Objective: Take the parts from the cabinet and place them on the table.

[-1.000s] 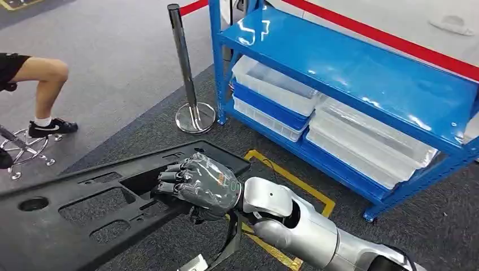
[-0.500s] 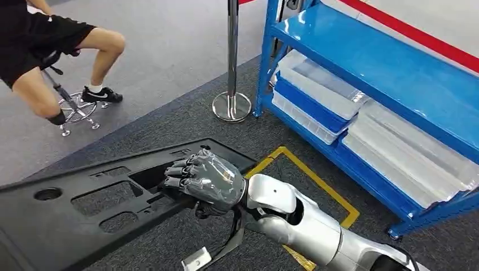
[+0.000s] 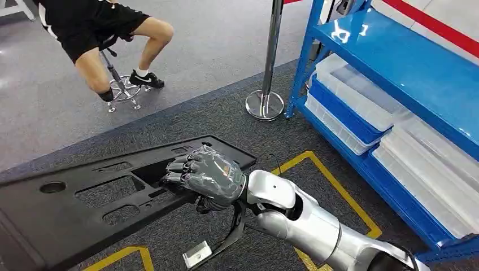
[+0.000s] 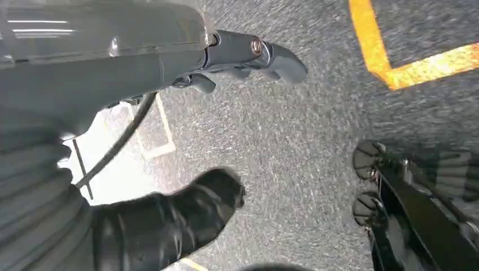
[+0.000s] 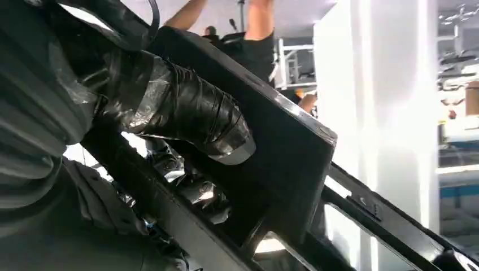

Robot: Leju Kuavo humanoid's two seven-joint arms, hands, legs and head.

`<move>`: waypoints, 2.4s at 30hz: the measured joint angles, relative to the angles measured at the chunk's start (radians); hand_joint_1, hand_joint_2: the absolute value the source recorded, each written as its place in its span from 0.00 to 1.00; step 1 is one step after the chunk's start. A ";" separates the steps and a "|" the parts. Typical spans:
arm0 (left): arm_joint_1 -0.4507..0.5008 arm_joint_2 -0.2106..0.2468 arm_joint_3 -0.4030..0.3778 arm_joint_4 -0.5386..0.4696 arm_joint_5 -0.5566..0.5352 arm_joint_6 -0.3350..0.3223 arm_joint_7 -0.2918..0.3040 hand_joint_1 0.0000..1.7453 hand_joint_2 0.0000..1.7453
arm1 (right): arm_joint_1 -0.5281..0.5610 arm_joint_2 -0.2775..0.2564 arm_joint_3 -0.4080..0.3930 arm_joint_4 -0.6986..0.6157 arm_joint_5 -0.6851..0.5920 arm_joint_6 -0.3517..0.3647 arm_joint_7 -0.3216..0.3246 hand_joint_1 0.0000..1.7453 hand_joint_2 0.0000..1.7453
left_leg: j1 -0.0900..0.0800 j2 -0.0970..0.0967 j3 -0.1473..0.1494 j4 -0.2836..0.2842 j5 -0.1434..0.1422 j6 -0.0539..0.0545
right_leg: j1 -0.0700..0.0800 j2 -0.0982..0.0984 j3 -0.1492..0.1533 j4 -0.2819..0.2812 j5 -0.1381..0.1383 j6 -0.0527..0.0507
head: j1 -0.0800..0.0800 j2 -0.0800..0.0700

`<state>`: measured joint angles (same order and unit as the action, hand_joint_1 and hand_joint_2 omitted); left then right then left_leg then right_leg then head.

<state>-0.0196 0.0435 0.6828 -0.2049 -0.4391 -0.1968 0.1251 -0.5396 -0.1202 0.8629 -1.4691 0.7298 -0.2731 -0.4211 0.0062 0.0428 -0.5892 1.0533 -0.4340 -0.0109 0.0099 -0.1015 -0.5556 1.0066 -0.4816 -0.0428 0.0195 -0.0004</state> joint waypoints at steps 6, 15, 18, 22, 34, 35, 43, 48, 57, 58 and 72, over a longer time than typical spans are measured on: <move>0.003 0.012 0.002 0.000 -0.001 0.004 0.000 0.00 1.00 | 0.001 -0.002 -0.009 0.004 0.000 0.000 -0.001 1.00 1.00 | -0.011 -0.001 0.029 -0.090 0.005 0.051 | -0.002 -0.011 -0.005 0.010 -0.009 0.025 | 0.000 0.000; -0.005 0.009 0.013 0.000 0.019 -0.019 0.000 0.00 1.00 | 0.008 -0.008 -0.015 0.011 0.000 -0.002 -0.002 1.00 1.00 | 0.008 -0.121 -0.012 -0.041 0.007 0.043 | -0.044 0.139 -0.028 0.077 0.004 0.067 | 0.002 0.000; -0.008 0.010 0.015 0.000 0.019 -0.023 0.000 0.00 1.00 | 0.011 -0.008 -0.016 0.012 0.000 -0.002 -0.003 1.00 1.00 | 0.012 -0.157 -0.053 -0.011 0.011 0.018 | -0.044 0.188 -0.034 0.058 -0.021 0.061 | 0.002 0.000; -0.001 0.006 0.021 0.000 0.016 -0.031 0.015 0.00 1.00 | 0.003 -0.003 -0.016 0.014 0.000 -0.002 -0.003 1.00 1.00 | 0.011 -0.114 -0.079 0.016 -0.006 -0.002 | -0.044 0.137 -0.034 0.045 -0.004 0.028 | 0.000 0.000; -0.007 0.001 0.027 0.000 0.005 -0.040 0.027 0.00 1.00 | -0.013 0.001 -0.016 0.019 0.001 -0.002 -0.003 1.00 1.00 | -0.019 0.003 -0.016 -0.027 -0.018 0.031 | -0.017 -0.018 -0.039 0.037 0.003 0.034 | 0.001 0.000; -0.004 0.003 0.029 0.000 0.005 -0.041 0.027 0.00 1.00 | -0.014 0.002 -0.016 0.019 0.001 -0.002 -0.005 1.00 1.00 | -0.021 -0.008 -0.018 -0.031 -0.015 0.036 | -0.018 -0.028 -0.035 0.034 0.005 0.040 | 0.000 0.000; -0.007 0.001 0.031 0.000 0.003 -0.051 0.026 0.00 1.00 | -0.011 -0.003 -0.016 0.032 0.001 -0.003 -0.008 1.00 1.00 | -0.011 -0.098 -0.016 -0.045 0.007 0.060 | -0.023 0.101 -0.162 0.299 -0.095 0.050 | 0.001 0.000; -0.009 -0.003 0.032 0.001 0.004 -0.054 0.024 0.00 1.00 | -0.016 -0.004 -0.017 0.035 0.001 -0.005 -0.010 1.00 1.00 | -0.005 -0.160 -0.042 -0.018 0.001 0.040 | -0.032 0.199 -0.054 0.052 0.007 0.044 | 0.000 0.000; -0.005 -0.005 0.040 0.001 0.002 -0.058 0.015 0.00 1.00 | -0.027 0.000 -0.017 0.037 0.000 -0.003 -0.009 1.00 1.00 | 0.011 -0.053 -0.192 0.251 -0.097 -0.007 | -0.028 0.069 -0.020 0.006 0.005 0.016 | -0.002 0.000; -0.002 -0.005 0.040 0.001 0.001 -0.060 0.013 0.00 1.00 | -0.027 0.000 -0.017 0.037 0.000 -0.003 -0.009 1.00 1.00 | 0.015 -0.049 -0.183 0.230 -0.073 -0.009 | -0.027 0.053 -0.015 0.006 -0.001 0.019 | -0.002 0.000; 0.001 0.006 0.047 0.000 -0.001 -0.058 0.005 0.00 1.00 | -0.028 -0.002 -0.017 0.039 0.000 -0.003 -0.009 1.00 1.00 | -0.007 -0.082 0.065 -0.062 -0.057 0.071 | -0.039 0.099 -0.186 0.323 -0.130 0.076 | 0.000 0.000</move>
<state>-0.0186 0.0500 0.7294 -0.2045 -0.4402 -0.2544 0.1297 -0.5680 -0.1217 0.8457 -1.4306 0.7294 -0.2762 -0.4299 -0.0012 -0.0393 -0.5242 0.9917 -0.4905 0.0603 -0.0288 -0.0023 -0.7412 1.3294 -0.6121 0.0335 0.0198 -0.0004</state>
